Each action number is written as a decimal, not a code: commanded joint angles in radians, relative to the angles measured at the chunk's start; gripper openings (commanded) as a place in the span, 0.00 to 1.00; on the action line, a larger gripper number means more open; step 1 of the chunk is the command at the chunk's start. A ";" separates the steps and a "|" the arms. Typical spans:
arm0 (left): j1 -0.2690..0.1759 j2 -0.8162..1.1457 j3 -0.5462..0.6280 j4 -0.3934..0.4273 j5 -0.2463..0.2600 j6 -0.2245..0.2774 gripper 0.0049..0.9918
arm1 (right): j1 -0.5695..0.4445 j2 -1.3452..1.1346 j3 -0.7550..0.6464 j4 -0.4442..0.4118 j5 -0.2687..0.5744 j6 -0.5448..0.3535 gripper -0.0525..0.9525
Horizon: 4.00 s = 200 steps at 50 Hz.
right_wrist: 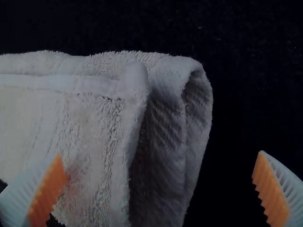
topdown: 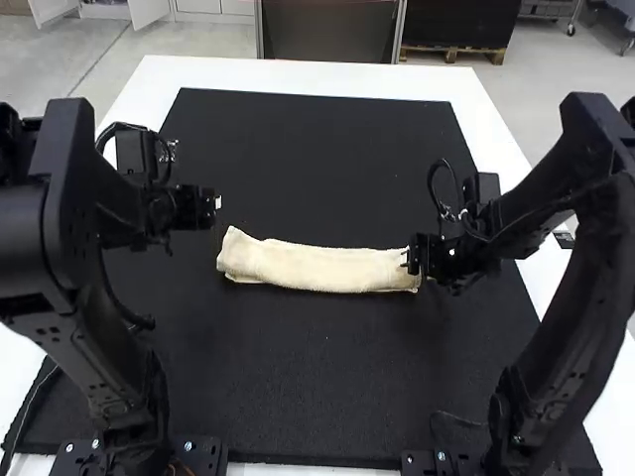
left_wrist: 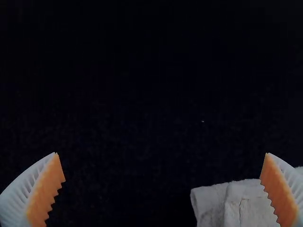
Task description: Fold the towel.
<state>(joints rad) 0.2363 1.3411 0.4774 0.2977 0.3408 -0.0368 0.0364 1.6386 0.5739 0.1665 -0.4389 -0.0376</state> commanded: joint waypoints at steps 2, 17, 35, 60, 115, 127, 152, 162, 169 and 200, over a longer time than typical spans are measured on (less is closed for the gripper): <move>0.008 -0.033 0.024 -0.005 0.014 -0.017 0.98 | 0.031 0.012 0.041 0.005 -0.017 0.007 0.96; 0.008 -0.060 0.023 -0.026 0.014 -0.017 0.98 | 0.080 0.052 0.046 0.018 -0.001 0.021 0.84; 0.008 -0.091 0.023 -0.035 0.014 -0.031 0.98 | 0.080 0.109 0.017 0.067 0.008 0.007 0.04; 0.008 -0.092 0.015 -0.051 0.020 -0.046 0.98 | 0.053 -0.102 0.090 -0.081 -0.066 0.064 0.03; 0.087 -0.189 -0.042 -0.104 0.021 -0.048 0.98 | 0.510 0.095 0.373 -0.048 -0.098 0.160 0.03; 0.086 -0.224 -0.072 -0.094 0.020 -0.054 0.98 | 0.577 0.168 0.475 -0.045 -0.104 0.166 0.03; 0.087 -0.227 -0.086 -0.062 0.020 -0.069 0.98 | 0.654 0.302 0.646 -0.048 -0.130 0.183 0.03; 0.087 -0.227 -0.085 -0.063 0.020 -0.071 0.98 | 0.678 0.333 0.678 -0.048 -0.133 0.191 0.03; 0.087 -0.227 -0.086 -0.063 0.020 -0.071 0.98 | 0.694 0.352 0.695 -0.048 -0.135 0.193 0.03; 0.087 -0.227 -0.086 -0.062 0.020 -0.071 0.98 | 0.747 0.451 0.794 -0.047 -0.136 0.209 0.03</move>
<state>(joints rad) 0.3141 1.1374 0.3969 0.2283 0.3481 -0.0994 0.7578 2.0777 1.3300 0.1131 -0.5575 0.1585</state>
